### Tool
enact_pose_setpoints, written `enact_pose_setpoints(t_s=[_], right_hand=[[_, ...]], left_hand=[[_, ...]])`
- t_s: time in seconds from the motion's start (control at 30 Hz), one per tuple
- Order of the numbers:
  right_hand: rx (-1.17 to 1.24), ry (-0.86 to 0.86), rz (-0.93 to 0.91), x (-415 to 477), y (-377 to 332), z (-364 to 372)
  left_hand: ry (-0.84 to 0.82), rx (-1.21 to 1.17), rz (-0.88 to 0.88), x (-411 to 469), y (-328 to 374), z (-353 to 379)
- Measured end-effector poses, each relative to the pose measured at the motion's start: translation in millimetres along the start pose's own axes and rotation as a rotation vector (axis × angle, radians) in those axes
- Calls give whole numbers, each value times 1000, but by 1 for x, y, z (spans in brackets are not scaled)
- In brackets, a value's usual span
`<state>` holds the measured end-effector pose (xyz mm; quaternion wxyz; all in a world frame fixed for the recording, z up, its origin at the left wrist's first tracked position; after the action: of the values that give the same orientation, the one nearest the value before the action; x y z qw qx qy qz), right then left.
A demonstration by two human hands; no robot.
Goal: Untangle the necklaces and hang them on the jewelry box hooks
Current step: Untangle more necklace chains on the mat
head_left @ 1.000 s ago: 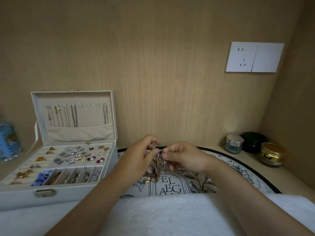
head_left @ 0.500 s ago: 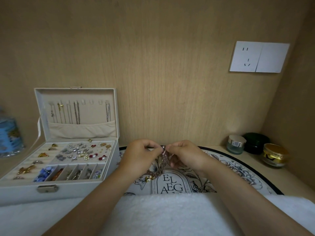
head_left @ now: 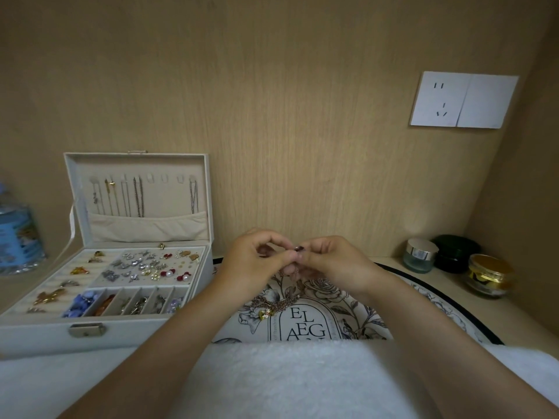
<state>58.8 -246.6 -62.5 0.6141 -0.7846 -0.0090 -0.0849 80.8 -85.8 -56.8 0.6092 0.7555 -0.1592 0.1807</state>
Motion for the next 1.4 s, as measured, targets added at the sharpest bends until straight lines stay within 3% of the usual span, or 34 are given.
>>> enact_pose_setpoints(t_s=[0.1,0.17,0.27,0.37,0.47,0.57,0.63,0.67,0.77,0.83,1.07,1.2,1.27,1.4], right_hand=[[159,111,110,6,8,-9],[251,174,150,8,10,-15],[296,261,159,10,11,-25],[265,379,151,13,13,-34],[222,457,135,13,15,-40],[71,493,77,14,19,-41],[-69,481,22,15,20,-41],[-153,453,-2,15,21,-40],[-409,339,-63,13,27,-37],[-545,296,-103,11,29,-34],[-803,130,-149,10,43,-26],[-1026,192,-280,9,36,-24],[-1003,169,-333,8,33,-21],[-847,28,-326,6,36,-13]], left_hand=[[-244,247,-63,-7,-24,6],[-400,508,55,-14,-37,10],[-386,620,225,-16,-40,15],[-316,567,130,-13,-47,14],[-217,357,-66,-10,-46,9],[-125,87,-295,-9,-41,9],[-85,19,-349,-11,-39,7],[-82,110,-278,-11,-36,4],[-93,682,236,-8,-24,-4],[-91,838,392,-6,-22,-5],[-143,994,456,-6,-42,-3],[-115,904,546,-11,-41,5],[-104,810,575,-15,-34,10],[-241,772,514,-21,-35,19]])
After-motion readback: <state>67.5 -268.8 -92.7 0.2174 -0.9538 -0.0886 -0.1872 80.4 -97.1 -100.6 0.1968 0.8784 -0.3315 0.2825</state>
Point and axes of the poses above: each hand's wrist, its own x-axis towards the middle knuckle, its own z-axis out of the palm, y = z × x, the point moved 4 cm from there along x, towards the middle knuckle, and after that the axes turned 15 degrees about y, right-handed, at the moved point
